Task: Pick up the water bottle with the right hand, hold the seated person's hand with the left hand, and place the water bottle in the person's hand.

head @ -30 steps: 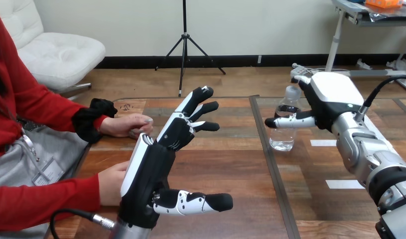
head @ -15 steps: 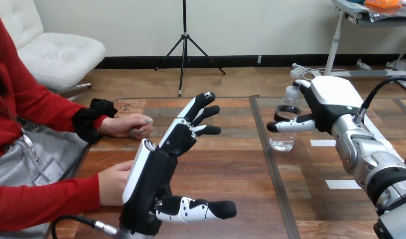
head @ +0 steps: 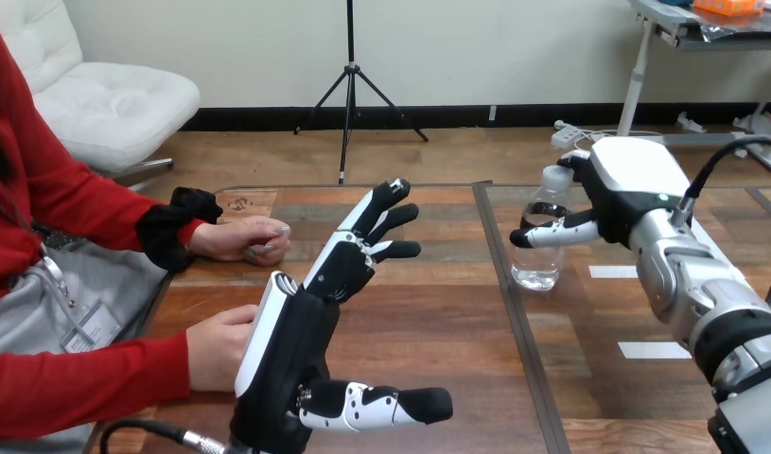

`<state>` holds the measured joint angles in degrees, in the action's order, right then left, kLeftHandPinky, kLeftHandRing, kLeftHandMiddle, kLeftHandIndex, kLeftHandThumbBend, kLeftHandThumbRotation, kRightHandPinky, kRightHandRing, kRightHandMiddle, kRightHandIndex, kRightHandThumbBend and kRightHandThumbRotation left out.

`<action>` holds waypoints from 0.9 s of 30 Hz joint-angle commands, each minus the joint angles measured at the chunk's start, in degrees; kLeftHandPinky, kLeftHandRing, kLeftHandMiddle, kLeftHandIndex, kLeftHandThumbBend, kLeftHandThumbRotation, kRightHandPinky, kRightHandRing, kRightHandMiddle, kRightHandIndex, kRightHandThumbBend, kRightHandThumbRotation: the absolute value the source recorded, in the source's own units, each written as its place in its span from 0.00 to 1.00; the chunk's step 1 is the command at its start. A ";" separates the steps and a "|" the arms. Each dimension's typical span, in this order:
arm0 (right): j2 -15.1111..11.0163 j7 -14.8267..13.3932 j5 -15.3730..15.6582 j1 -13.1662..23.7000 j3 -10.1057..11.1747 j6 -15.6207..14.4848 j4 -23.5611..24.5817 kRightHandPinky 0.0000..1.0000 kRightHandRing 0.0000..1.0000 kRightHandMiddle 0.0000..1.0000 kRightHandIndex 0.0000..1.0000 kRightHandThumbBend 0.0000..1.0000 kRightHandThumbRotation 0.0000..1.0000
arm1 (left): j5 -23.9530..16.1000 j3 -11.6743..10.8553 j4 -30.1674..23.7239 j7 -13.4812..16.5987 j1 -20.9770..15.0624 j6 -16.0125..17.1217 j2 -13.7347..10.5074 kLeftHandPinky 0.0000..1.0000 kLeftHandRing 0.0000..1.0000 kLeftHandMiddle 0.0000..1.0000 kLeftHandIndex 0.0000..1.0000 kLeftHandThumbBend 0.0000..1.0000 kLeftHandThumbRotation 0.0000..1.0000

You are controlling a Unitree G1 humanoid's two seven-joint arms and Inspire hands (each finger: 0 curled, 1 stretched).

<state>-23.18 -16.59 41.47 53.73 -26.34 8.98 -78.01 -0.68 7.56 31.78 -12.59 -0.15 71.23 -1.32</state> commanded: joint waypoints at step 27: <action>-0.92 -2.20 -3.30 -0.67 2.78 5.13 -0.17 0.12 0.19 0.27 0.31 0.98 0.16 | -2.56 -1.57 -2.51 3.32 -0.51 -0.06 0.08 0.74 0.87 0.92 0.92 1.00 0.53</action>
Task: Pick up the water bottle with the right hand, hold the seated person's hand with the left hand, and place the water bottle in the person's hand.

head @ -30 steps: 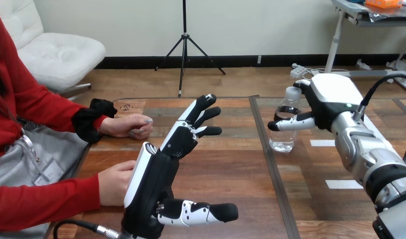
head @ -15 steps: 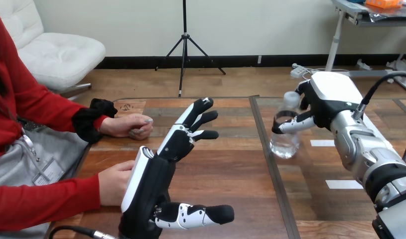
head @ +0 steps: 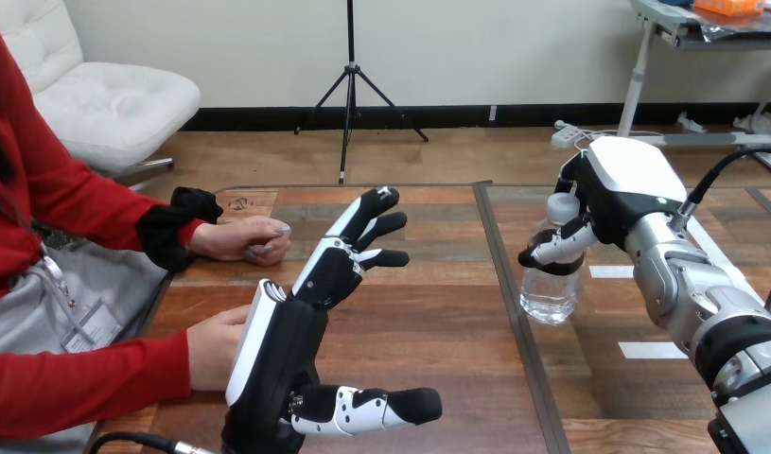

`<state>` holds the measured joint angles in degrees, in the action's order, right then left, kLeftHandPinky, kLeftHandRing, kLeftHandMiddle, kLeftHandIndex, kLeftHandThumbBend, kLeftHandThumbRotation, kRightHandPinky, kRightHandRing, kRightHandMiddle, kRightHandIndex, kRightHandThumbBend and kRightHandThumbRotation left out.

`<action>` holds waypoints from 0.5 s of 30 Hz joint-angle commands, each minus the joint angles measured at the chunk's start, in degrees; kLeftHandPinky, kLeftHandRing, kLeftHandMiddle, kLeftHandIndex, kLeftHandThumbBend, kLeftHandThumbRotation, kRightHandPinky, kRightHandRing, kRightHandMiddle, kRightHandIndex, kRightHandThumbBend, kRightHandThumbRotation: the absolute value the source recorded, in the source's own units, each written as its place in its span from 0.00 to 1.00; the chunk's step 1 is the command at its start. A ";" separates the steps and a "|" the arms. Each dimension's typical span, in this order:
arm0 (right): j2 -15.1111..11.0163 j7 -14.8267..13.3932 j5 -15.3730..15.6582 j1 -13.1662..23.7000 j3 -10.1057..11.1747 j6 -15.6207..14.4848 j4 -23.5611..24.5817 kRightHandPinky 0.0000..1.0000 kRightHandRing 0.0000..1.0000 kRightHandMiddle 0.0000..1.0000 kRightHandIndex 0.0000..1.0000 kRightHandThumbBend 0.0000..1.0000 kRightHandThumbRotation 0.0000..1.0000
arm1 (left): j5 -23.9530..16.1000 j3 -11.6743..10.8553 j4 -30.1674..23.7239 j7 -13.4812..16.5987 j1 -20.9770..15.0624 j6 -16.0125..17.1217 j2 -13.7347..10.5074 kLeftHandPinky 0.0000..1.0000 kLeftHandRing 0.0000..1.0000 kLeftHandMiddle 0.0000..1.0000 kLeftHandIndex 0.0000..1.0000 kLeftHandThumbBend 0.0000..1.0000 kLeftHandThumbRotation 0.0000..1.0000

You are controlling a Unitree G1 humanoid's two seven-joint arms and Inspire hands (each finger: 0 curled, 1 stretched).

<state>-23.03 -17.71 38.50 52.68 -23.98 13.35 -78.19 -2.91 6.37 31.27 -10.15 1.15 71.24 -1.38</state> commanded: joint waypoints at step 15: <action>-2.27 -3.50 -1.48 -0.73 1.33 5.08 1.17 0.10 0.16 0.24 0.26 0.99 0.09 | 0.90 0.27 -1.37 0.46 -2.78 0.25 -0.34 0.76 0.87 0.92 0.91 1.00 0.54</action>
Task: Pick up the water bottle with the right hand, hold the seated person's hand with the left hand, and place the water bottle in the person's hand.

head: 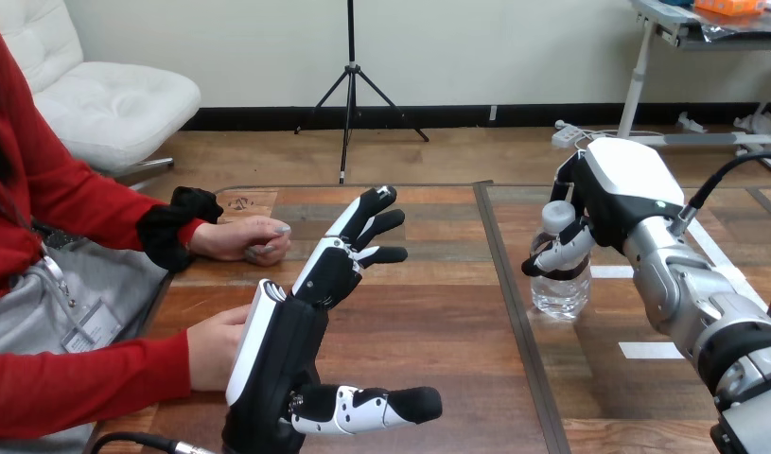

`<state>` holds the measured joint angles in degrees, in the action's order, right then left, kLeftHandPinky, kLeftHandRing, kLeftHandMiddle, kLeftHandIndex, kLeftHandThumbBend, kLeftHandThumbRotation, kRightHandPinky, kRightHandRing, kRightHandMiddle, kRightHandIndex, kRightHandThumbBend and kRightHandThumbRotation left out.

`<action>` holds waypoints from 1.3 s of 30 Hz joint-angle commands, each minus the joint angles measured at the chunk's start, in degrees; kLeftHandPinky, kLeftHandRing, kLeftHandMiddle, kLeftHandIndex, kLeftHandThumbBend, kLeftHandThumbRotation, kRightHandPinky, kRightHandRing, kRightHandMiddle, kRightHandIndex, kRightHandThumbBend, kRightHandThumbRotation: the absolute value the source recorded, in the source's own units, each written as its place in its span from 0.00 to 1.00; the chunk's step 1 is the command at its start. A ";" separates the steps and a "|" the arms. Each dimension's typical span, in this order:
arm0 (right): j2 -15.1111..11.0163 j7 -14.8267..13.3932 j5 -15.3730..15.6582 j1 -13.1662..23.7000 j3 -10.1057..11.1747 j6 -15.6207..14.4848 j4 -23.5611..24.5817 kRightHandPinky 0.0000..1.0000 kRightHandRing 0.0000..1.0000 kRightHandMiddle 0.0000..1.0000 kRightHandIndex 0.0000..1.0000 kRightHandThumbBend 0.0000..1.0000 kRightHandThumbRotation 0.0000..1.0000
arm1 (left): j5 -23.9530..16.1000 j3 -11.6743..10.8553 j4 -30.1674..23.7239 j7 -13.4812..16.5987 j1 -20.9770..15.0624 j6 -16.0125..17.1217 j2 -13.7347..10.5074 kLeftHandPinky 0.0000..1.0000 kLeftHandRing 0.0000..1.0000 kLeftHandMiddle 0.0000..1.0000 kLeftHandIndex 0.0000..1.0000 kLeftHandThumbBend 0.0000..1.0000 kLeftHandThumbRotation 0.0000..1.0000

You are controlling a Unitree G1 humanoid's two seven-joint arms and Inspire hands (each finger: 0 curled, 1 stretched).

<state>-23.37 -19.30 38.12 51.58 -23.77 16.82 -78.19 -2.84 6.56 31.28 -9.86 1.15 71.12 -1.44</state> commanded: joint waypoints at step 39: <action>-5.17 -1.81 -4.77 -3.33 4.12 8.60 5.92 0.13 0.19 0.25 0.27 0.98 0.08 | 9.53 2.79 -1.09 -5.92 -4.73 -1.15 -2.29 0.80 0.89 0.93 0.91 1.00 0.48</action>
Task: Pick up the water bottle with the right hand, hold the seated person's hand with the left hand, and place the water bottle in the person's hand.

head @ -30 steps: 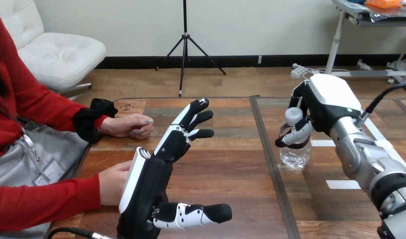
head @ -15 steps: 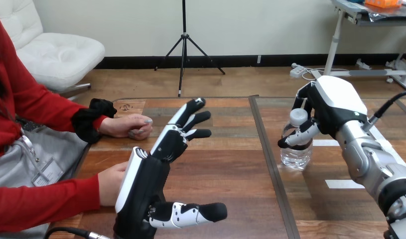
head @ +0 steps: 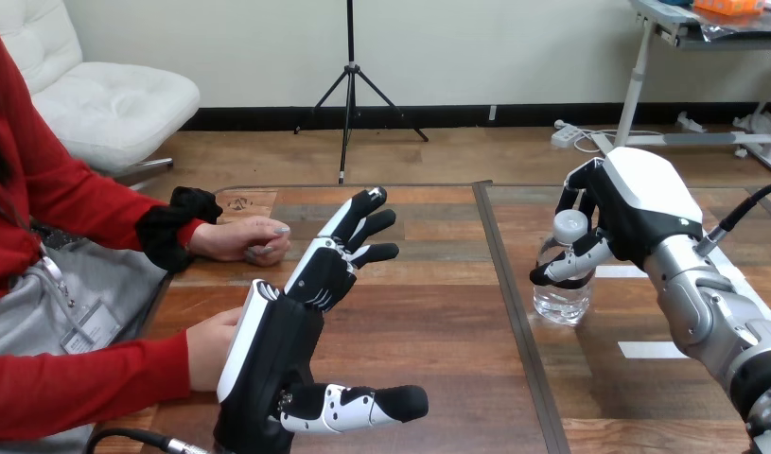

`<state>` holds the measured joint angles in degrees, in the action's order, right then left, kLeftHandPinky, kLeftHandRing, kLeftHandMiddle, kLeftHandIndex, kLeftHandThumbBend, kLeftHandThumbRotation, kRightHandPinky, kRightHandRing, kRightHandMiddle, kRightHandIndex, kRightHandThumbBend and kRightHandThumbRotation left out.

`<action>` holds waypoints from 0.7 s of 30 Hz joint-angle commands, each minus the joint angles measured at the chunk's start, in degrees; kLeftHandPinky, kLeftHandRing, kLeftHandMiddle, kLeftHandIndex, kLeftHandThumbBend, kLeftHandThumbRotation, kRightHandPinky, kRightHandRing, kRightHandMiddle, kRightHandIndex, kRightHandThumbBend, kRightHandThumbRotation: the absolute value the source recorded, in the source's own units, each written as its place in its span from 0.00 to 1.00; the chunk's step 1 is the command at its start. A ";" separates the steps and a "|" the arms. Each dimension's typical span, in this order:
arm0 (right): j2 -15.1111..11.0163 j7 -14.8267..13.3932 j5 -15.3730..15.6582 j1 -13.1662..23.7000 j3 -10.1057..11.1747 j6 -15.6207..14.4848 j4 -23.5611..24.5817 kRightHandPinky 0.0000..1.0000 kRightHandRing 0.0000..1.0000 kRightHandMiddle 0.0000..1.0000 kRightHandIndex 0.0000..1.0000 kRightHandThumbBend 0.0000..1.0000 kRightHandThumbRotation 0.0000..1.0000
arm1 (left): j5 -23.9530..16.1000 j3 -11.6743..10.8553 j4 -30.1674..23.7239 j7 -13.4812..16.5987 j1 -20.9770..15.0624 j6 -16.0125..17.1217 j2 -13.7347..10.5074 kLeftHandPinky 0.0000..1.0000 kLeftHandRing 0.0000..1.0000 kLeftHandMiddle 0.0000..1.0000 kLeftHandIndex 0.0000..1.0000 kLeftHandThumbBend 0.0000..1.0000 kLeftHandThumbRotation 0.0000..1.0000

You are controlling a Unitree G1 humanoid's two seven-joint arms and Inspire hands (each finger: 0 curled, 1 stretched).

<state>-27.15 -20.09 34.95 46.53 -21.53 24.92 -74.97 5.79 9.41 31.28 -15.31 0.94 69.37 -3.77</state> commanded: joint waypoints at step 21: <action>-2.47 0.19 -5.84 -0.14 5.01 5.28 5.26 0.13 0.18 0.24 0.26 0.97 0.01 | 4.30 0.29 -1.05 -4.12 -4.87 -0.95 -0.85 0.80 0.90 0.93 0.92 1.00 0.45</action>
<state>-27.81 -19.69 31.27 44.20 -18.93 27.55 -74.07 8.45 9.78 31.28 -18.64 -0.71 68.90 -4.28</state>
